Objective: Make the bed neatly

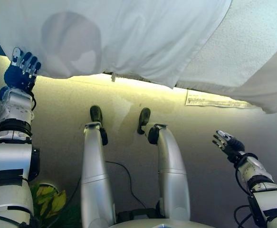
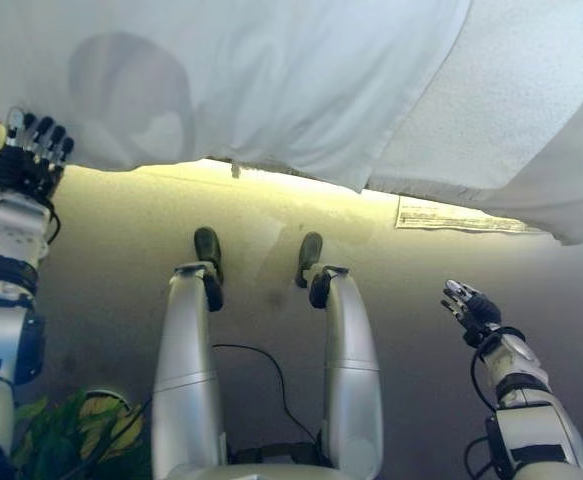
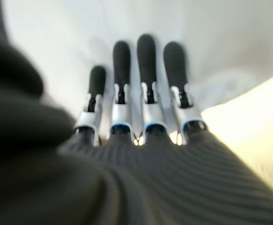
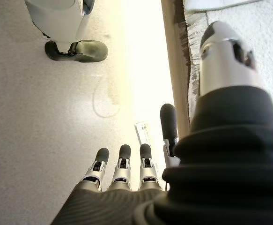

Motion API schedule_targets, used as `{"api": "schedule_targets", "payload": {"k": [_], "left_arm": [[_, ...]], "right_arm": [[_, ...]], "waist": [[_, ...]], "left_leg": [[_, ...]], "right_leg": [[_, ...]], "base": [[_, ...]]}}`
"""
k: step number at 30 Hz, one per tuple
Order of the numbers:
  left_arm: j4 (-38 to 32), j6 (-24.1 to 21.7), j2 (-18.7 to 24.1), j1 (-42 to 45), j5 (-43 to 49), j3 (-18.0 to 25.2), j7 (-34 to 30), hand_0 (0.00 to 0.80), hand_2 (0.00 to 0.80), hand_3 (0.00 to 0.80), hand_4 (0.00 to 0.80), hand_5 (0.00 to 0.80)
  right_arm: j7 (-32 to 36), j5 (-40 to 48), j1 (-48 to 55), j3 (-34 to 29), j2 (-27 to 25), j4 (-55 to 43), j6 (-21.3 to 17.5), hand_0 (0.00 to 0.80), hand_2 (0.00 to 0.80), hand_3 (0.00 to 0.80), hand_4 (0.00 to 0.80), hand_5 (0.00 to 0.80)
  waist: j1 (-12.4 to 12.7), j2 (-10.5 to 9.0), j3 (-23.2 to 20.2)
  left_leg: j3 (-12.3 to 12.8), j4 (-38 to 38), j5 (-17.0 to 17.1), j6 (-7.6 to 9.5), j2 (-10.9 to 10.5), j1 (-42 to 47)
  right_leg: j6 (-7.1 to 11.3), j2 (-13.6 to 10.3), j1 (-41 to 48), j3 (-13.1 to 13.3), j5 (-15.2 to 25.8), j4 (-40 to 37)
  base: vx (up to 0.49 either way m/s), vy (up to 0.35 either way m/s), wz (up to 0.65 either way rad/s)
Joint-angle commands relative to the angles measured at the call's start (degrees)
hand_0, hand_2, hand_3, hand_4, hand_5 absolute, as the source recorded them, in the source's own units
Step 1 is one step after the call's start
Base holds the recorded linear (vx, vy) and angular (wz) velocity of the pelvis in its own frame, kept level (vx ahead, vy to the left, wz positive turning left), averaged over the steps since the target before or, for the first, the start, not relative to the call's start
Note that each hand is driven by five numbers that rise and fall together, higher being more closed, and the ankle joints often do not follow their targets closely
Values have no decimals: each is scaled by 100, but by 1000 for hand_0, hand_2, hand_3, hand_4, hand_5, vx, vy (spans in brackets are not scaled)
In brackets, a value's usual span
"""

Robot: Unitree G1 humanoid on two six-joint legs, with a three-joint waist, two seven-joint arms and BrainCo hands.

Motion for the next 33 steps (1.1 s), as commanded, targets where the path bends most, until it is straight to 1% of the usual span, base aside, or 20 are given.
{"api": "schedule_targets", "payload": {"k": [1,4,7,8,13,18,22,26,29,31,33], "left_arm": [[355,-184,199,215,-286,422,423,0,0,0,0,0],[531,132,269,331,-420,587,647,0,0,0,0,0],[785,588,326,419,-496,701,687,0,0,0,0,0],[860,676,347,437,-520,721,661,0,0,0,0,0],[980,836,444,596,-669,831,743,0,0,0,0,0],[870,839,527,887,-717,979,795,0,0,0,0,0],[605,590,447,1125,-620,1071,564,0,0,0,0,0],[149,386,143,1466,-564,1092,372,0,0,0,0,0],[-94,228,-139,1792,-411,1129,192,0,0,0,0,0],[-207,244,-295,1955,-360,1145,1,0,0,0,0,0],[-309,181,-491,2153,-87,1142,-187,0,0,0,0,0]], "right_arm": [[35,162,386,-223,-530,192,-238,0,0,0,0,0],[53,121,344,-283,-625,218,-246,0,0,0,0,0],[26,68,255,-316,-742,232,-207,0,0,0,0,0],[22,47,225,-326,-788,231,-175,0,0,0,0,0],[22,-49,158,-395,-1016,267,-70,0,0,0,0,0],[131,-34,301,-473,-1057,236,-114,0,0,0,0,0],[224,-5,480,-483,-970,109,-120,0,0,0,0,0],[271,9,679,-500,-761,-40,-208,0,0,0,0,0],[270,-12,819,-491,-574,-160,-279,0,0,0,0,0],[231,-34,864,-478,-470,-218,-302,0,0,0,0,0],[219,-36,925,-493,-346,-268,-341,0,0,0,0,0]], "waist": [[-77,273,62],[-75,343,61],[-85,395,60],[-90,409,60],[-83,461,60],[-54,469,61],[-46,444,62],[-44,452,63],[-42,465,61],[-47,475,61],[-40,478,33]], "left_leg": [[-2,-90,-16,-79,-47,26],[30,145,-113,-62,-42,-34],[44,399,-213,-49,-34,-104],[51,461,-234,-44,-28,-123],[54,629,-275,-41,19,-193],[22,691,-276,-38,17,-236],[-1,769,-294,-21,27,-213],[13,759,-325,-22,20,-33],[91,674,-327,-20,44,287],[152,565,-321,-27,59,554],[230,391,-303,-48,74,894]], "right_leg": [[348,-27,69,289,421,-77],[321,-82,-20,317,312,159],[292,-131,-131,349,197,431],[285,-146,-161,357,167,504],[233,-204,-276,383,54,728],[218,-200,-321,392,30,798],[219,-197,-283,392,37,837],[259,-158,-89,384,83,767],[284,-134,264,347,95,648],[300,-125,534,330,108,523],[338,-110,892,310,127,317]], "base": [[22,41,0],[22,57,2],[11,63,2],[10,53,-1],[7,25,-1],[0,-18,5],[13,-61,0],[5,-69,0],[25,-58,-2],[33,-59,-9],[27,-85,-10]]}}
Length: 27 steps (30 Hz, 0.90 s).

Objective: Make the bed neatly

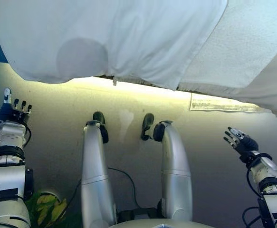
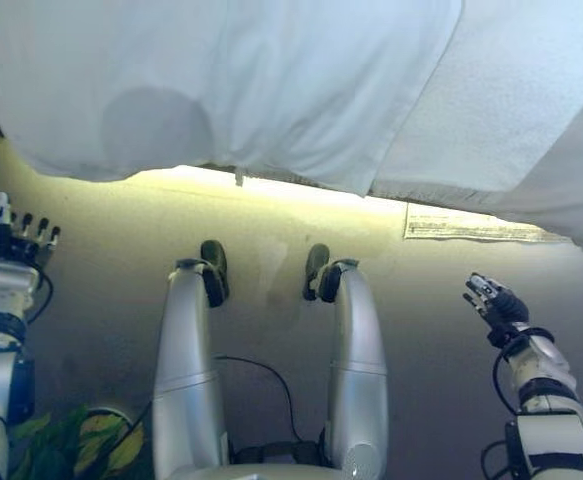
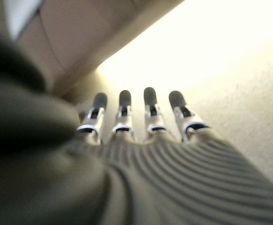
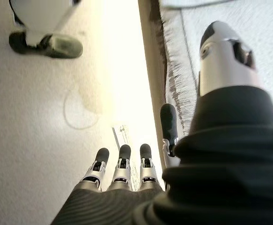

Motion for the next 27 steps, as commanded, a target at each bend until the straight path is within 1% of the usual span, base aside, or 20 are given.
{"api": "schedule_targets", "payload": {"k": [1,4,7,9,10,11,14,15,16,17,20,23,24,27], "left_arm": [[11,-348,-440,371,492,245,-419,0,0,0,0,0],[9,-448,-772,596,978,130,-601,0,0,0,0,0],[52,-461,-1126,886,1225,37,-759,0,0,0,0,0],[90,-480,-1274,1077,1677,-12,-829,0,0,0,0,0],[149,-467,-1428,1279,1970,-73,-858,0,0,0,0,0],[175,-454,-1484,1390,2103,-93,-890,0,0,0,0,0],[306,-391,-1649,1688,2741,-136,-872,0,0,0,0,0],[386,-433,-1708,1765,3002,-179,-894,0,0,0,0,0],[483,-452,-1781,1858,3406,-246,-846,0,0,0,0,0],[524,-567,-1857,1981,3833,-320,-740,0,0,0,0,0],[559,-543,-1992,2290,4676,-606,-429,0,0,0,0,0],[630,-356,-2109,2625,5335,-696,-19,0,0,0,0,0],[670,-223,-2150,2750,5444,-702,138,0,0,0,0,0],[809,44,-2233,2965,5725,-608,253,0,0,0,0,0]], "right_arm": [[-24,-22,530,-260,-58,53,-263,0,0,0,0,0],[-21,-49,563,-266,107,83,-299,0,0,0,0,0],[-36,-110,643,-321,277,166,-292,0,0,0,0,0],[-1,-151,718,-351,391,258,-327,0,0,0,0,0],[-38,-247,806,-362,521,299,-337,0,0,0,0,0],[-50,-282,853,-371,579,315,-340,0,0,0,0,0],[-63,-368,965,-402,770,409,-383,0,0,0,0,0],[-75,-403,999,-395,850,444,-423,0,0,0,0,0],[-97,-449,1037,-369,951,478,-477,0,0,0,0,0],[-147,-524,1087,-335,1050,485,-502,0,0,0,0,0],[-255,-761,1229,-235,1265,462,-505,0,0,0,0,0],[-368,-1177,1431,-68,1512,462,-449,0,0,0,0,0],[-417,-1261,1516,13,1601,470,-415,0,0,0,0,0],[-514,-1400,1669,139,1771,512,-268,0,0,0,0,0]], "waist": [[-91,321,-98],[-77,364,-235],[-22,421,-427],[10,444,-523],[47,463,-668],[63,472,-703],[117,524,-852],[126,542,-883],[137,570,-931],[140,590,-977],[141,638,-1153],[170,641,-1437],[186,635,-1586],[213,627,-1948]], "left_leg": [[247,-703,143,-22,-31,746],[386,-1223,234,-74,-89,1305],[508,-1847,312,-86,-254,1981],[535,-2117,347,-82,-331,2318],[547,-2321,360,-65,-402,2592],[601,-2519,574,-15,-424,2714],[613,-2833,585,24,-453,3175],[625,-2897,588,33,-446,3289],[638,-3007,608,44,-440,3434],[649,-3170,655,45,-440,3615],[689,-3741,829,39,-459,4240],[684,-4442,1030,27,-528,4937],[678,-4753,1106,17,-539,5245],[654,-5420,1249,-13,-542,5866]], "right_leg": [[435,-8,907,118,658,-966],[489,26,1421,92,699,-1450],[581,-22,1978,-7,742,-1945],[618,-67,2294,-60,760,-2173],[634,-107,2580,-107,769,-2378],[583,-152,2707,-187,960,-2574],[572,-250,3139,-274,959,-2833],[574,-281,3246,-298,964,-2888],[578,-302,3374,-319,972,-2968],[588,-293,3529,-330,993,-3087],[637,-263,4074,-370,1094,-3555],[707,-231,4765,-477,1220,-4201],[723,-203,5116,-531,1277,-4551],[763,-125,5825,-633,1435,-5298]], "base": [[14,-89,-8],[14,-79,-5],[72,-86,-7],[142,-97,3],[88,-97,9],[110,-100,15],[97,-108,18],[80,-109,10],[91,-114,5],[102,-108,-1],[159,-106,-7],[227,-134,-6],[258,-140,-1],[261,-131,4]]}}
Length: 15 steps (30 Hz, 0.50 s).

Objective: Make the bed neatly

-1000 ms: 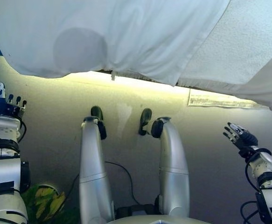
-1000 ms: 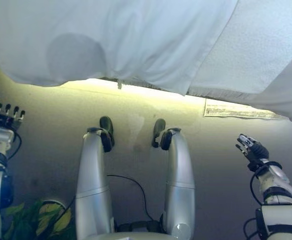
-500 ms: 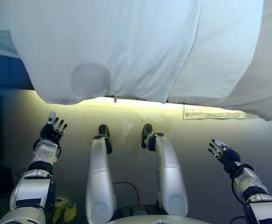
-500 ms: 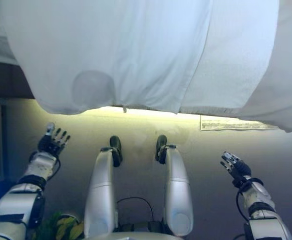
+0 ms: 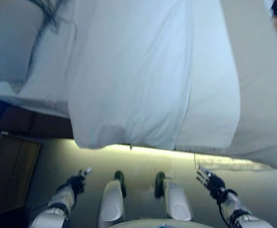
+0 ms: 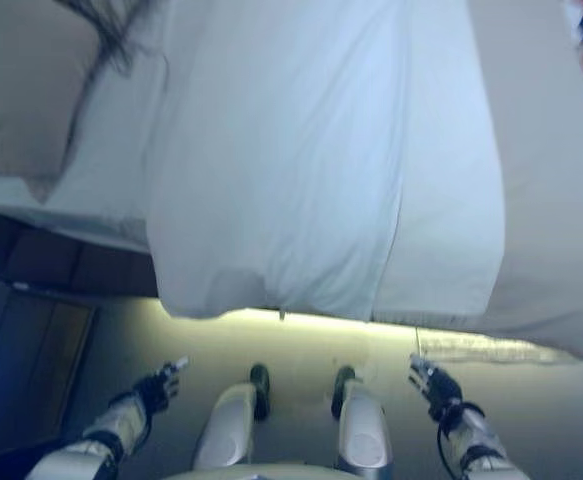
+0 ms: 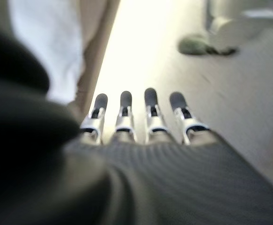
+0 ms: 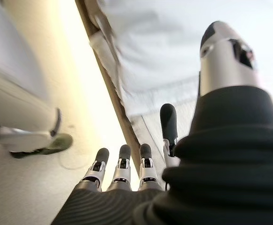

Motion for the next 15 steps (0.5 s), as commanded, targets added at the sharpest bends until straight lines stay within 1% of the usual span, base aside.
{"api": "schedule_targets", "payload": {"k": [1,3,8,11,15], "left_arm": [[312,249,0,-6,495,76,318,0,0,0,0,0],[383,303,-123,139,384,151,482,0,0,0,0,0],[514,290,-397,291,109,300,484,0,0,0,0,0],[602,215,-537,330,-44,382,439,0,0,0,0,0],[620,162,-714,307,-166,329,411,0,0,0,0,0]], "right_arm": [[-118,-174,57,61,75,105,36,0,0,0,0,0],[-176,-167,148,116,204,145,147,0,0,0,0,0],[-370,141,223,43,499,360,320,0,0,0,0,0],[-460,108,270,-22,625,543,409,0,0,0,0,0],[-739,352,266,-78,737,749,490,0,0,0,0,0]], "waist": [[68,-95,-265],[77,-93,-446],[100,-62,-718],[92,-43,-837],[87,-31,-947]], "left_leg": [[108,-738,331,108,-293,544],[81,-1044,420,92,-290,813],[42,-1648,594,50,-280,1283],[53,-1820,602,55,-285,1435],[10,-1891,541,73,-317,1548]], "right_leg": [[424,-254,743,-110,751,-1045],[438,-220,1000,-96,871,-1342],[466,-152,1465,-107,1065,-1887],[474,-130,1628,-114,1112,-2068],[474,-85,1776,-97,1160,-2269]], "base": [[218,-97,0],[179,-70,0],[128,-37,1],[111,-19,-1],[82,-32,0]]}}
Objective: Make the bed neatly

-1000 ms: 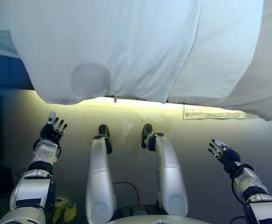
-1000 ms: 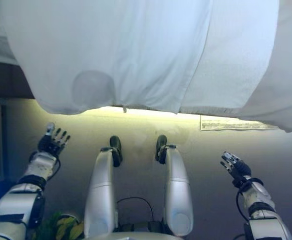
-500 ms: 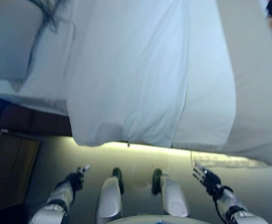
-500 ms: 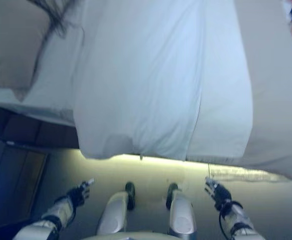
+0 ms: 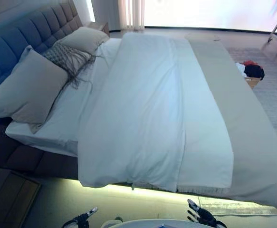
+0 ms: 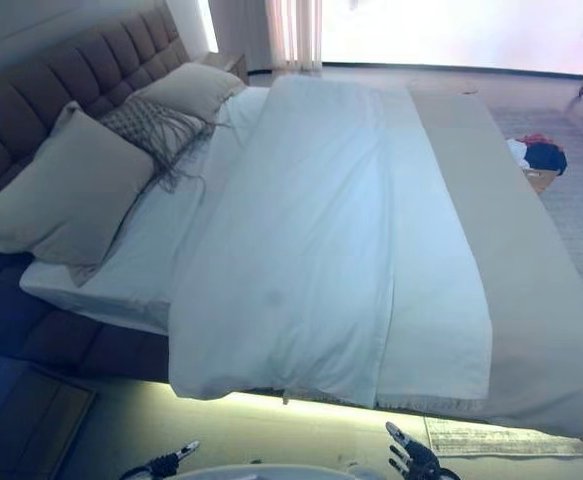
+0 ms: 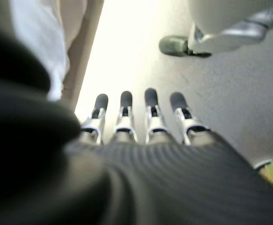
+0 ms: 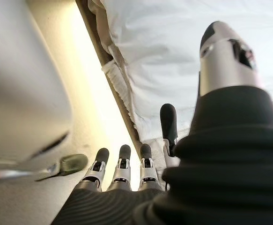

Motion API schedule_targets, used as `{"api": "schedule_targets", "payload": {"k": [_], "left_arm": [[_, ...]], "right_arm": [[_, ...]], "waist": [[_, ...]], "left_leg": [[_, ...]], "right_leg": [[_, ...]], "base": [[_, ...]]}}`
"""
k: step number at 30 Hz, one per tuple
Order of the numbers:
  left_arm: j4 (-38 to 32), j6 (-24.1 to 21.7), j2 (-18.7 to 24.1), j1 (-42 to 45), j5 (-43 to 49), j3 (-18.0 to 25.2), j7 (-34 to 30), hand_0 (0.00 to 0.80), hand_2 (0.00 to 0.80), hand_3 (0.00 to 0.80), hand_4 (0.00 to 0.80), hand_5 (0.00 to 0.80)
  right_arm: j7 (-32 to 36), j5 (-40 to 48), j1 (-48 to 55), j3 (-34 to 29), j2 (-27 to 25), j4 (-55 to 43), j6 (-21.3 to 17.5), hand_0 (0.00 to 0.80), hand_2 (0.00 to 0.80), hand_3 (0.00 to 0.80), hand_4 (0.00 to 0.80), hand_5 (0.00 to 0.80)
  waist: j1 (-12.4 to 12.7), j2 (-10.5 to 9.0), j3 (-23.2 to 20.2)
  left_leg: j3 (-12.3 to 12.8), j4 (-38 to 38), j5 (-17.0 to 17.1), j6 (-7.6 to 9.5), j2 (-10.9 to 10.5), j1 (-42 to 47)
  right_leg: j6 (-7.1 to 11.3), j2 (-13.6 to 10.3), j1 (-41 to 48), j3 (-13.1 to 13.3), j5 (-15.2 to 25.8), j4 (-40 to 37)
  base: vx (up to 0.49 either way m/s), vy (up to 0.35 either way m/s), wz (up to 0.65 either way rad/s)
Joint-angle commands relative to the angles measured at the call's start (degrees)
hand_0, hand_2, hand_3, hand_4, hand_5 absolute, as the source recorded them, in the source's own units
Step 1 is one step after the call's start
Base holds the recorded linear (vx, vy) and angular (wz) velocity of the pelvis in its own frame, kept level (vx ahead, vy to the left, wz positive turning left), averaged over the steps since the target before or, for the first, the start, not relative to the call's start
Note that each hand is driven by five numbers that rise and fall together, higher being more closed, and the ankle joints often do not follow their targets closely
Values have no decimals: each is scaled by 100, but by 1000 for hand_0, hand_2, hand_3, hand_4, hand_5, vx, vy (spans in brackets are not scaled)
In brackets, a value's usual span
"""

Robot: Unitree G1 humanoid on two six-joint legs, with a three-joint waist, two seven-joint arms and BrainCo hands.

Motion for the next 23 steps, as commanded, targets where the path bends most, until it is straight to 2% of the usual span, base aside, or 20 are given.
{"api": "schedule_targets", "payload": {"k": [1,10,23], "left_arm": [[290,-175,-39,-371,-217,260,-5,0,0,0,0,0],[302,-63,-185,-298,-294,92,34,0,0,0,0,0],[307,-102,-366,-217,-464,34,92,0,0,0,0,0]], "right_arm": [[-214,374,-319,-211,124,280,75,0,0,0,0,0],[-295,487,-350,-169,244,412,154,0,0,0,0,0],[-429,310,-372,-42,341,479,295,0,0,0,0,0]], "waist": [[81,-158,157],[18,-143,71],[-48,-130,90]], "left_leg": [[-95,-290,125,23,-155,31],[43,-290,20,47,-106,277],[66,-290,-22,39,-20,431]], "right_leg": [[294,-262,45,8,394,-136],[265,-203,244,55,374,-210],[220,-128,376,177,350,-248]], "base": [[55,-31,-1],[57,-46,-6],[23,-18,-3]]}}
